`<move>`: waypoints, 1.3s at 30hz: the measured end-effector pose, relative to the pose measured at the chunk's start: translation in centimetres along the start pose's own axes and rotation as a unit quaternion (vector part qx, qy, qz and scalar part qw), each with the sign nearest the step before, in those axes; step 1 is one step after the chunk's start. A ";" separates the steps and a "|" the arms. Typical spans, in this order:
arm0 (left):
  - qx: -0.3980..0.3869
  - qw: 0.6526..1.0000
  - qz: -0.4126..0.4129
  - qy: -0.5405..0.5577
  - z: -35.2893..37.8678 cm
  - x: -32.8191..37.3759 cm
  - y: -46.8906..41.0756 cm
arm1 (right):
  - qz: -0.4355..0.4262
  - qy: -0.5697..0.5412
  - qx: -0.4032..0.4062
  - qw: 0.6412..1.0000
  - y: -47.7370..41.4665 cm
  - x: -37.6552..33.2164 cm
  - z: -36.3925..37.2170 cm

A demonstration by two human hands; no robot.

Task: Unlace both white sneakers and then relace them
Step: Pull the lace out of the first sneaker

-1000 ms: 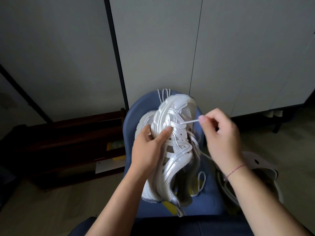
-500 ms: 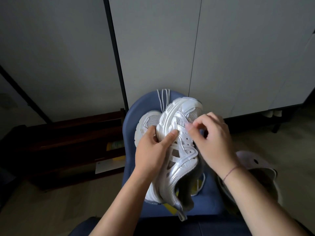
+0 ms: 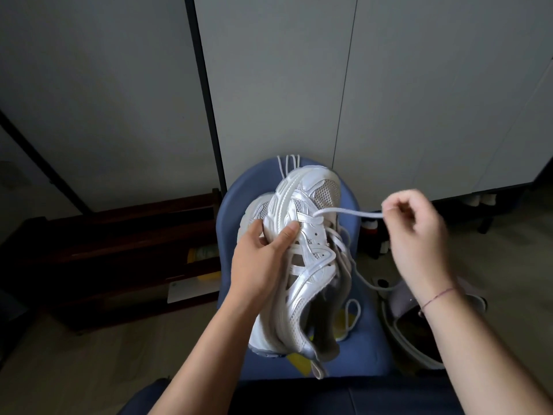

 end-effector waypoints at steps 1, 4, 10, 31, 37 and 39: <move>-0.002 1.000 0.002 -0.002 0.2 0.1 0.1 | -0.026 0.024 -0.015 0.999 0.5 -0.8 0.8; -0.013 0.999 0.018 -0.028 0.9 0.4 0.3 | -0.135 0.084 -0.048 0.986 2.4 -3.6 3.1; -0.022 0.999 0.018 -0.045 1.2 0.2 0.7 | -0.201 0.124 -0.021 0.971 3.6 -5.4 4.1; -0.021 0.997 0.025 -0.068 1.4 0.4 0.6 | -0.023 0.042 -0.127 0.991 3.4 -3.3 5.2; -0.014 0.997 0.027 -0.077 1.3 0.3 0.6 | -0.068 0.059 -0.048 0.995 3.3 -3.7 4.3; -0.017 0.996 0.026 -0.078 1.4 0.1 0.6 | -0.088 0.074 -0.042 0.992 3.5 -4.0 4.4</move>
Point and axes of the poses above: each hand's wrist, its own y-axis away from the middle knuckle, its own z-axis out of the palm, x = y × z, the point moved 10 cm from there along -y, towards the middle knuckle, and after that the axes turned 13 degrees about z, right-handed, at the moved point
